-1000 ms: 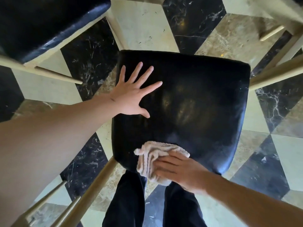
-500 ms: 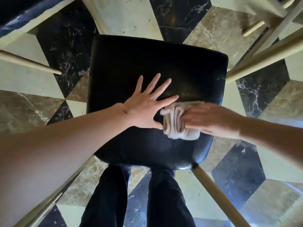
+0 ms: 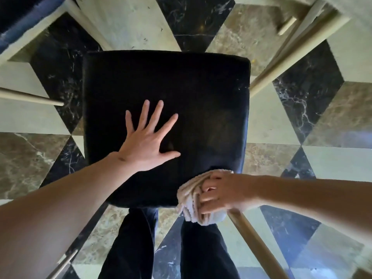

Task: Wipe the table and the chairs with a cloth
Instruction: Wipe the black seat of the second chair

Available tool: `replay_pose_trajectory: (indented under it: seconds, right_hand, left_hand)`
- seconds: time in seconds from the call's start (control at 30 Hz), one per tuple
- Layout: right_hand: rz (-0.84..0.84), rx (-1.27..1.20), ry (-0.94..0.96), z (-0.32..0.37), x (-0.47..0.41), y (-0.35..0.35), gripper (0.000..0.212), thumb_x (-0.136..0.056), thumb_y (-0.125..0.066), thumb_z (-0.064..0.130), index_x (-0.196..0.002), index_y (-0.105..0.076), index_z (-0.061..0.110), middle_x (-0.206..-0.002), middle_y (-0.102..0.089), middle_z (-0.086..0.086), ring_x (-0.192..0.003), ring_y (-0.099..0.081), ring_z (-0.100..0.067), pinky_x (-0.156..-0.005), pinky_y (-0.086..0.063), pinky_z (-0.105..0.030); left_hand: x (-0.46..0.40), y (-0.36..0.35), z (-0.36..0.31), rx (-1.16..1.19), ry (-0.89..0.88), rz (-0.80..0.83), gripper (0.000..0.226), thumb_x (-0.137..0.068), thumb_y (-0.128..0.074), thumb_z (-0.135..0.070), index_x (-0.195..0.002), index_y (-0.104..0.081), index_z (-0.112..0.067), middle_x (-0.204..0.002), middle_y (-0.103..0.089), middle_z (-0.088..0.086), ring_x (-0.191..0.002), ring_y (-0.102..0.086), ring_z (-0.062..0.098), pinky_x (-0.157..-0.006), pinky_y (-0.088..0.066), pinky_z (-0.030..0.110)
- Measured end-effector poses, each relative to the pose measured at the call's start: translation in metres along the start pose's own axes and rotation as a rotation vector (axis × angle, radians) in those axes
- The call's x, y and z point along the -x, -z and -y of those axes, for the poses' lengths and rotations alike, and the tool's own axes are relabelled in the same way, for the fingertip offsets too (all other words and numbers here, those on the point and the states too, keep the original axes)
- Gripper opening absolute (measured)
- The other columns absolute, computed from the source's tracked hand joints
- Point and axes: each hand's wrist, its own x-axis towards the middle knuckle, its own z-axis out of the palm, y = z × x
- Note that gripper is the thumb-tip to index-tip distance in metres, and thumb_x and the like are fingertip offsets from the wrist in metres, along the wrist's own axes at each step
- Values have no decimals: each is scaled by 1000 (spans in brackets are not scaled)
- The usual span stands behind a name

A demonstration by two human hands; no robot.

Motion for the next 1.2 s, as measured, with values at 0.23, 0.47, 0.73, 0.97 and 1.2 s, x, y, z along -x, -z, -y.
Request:
replay_pose_trajectory:
  seconds: [0.23, 0.47, 0.73, 0.97, 1.2]
  right_hand:
    - [-19, 41, -21, -45, 59, 7, 53, -73, -86, 26, -120, -63, 34, -129, -61, 3, -123, -48, -25, -111, -39, -45]
    - [-319, 29, -613, -108, 107, 47, 64, -61, -84, 14, -118, -56, 26, -126, -58, -4, -123, -49, -30, -104, -42, -51]
    - [-728, -466, -1290, -39, 33, 13, 56, -75, -61, 8, -127, -47, 26, -133, -40, -5, -111, -34, -23, -94, -44, -39]
    - [-14, -15, -90, -17, 19, 20, 52, -71, -83, 15, -115, -59, 29, -122, -58, 0, -117, -46, -25, -104, -42, -44]
    - [-345, 124, -657, -147, 43, 89, 42, -83, -69, 2, -119, -67, 23, -124, -64, -5, -120, -56, -30, -100, -49, -48]
  left_hand:
    - [-7, -2, -4, -42, 25, 97, 125, -64, -27, -103, -155, 27, -36, -157, 46, 9, -144, 39, 42, -107, 9, 80]
    - [-10, 0, -7, -47, 60, 171, 126, -60, -22, -104, -150, 35, -37, -151, 53, 9, -138, 47, 41, -106, 11, 80]
    - [-11, 3, -10, -56, 82, 217, 126, -60, -22, -105, -147, 40, -38, -149, 56, 8, -135, 52, 38, -107, 12, 80]
    - [-14, 8, -11, -111, 67, 278, 120, -62, -13, -103, -142, 46, -35, -146, 57, 12, -134, 52, 42, -106, 15, 79]
    - [9, 17, 31, -114, -111, -8, 83, -91, -33, -76, -161, -10, -37, -171, 7, 5, -157, 6, 30, -118, -19, 65]
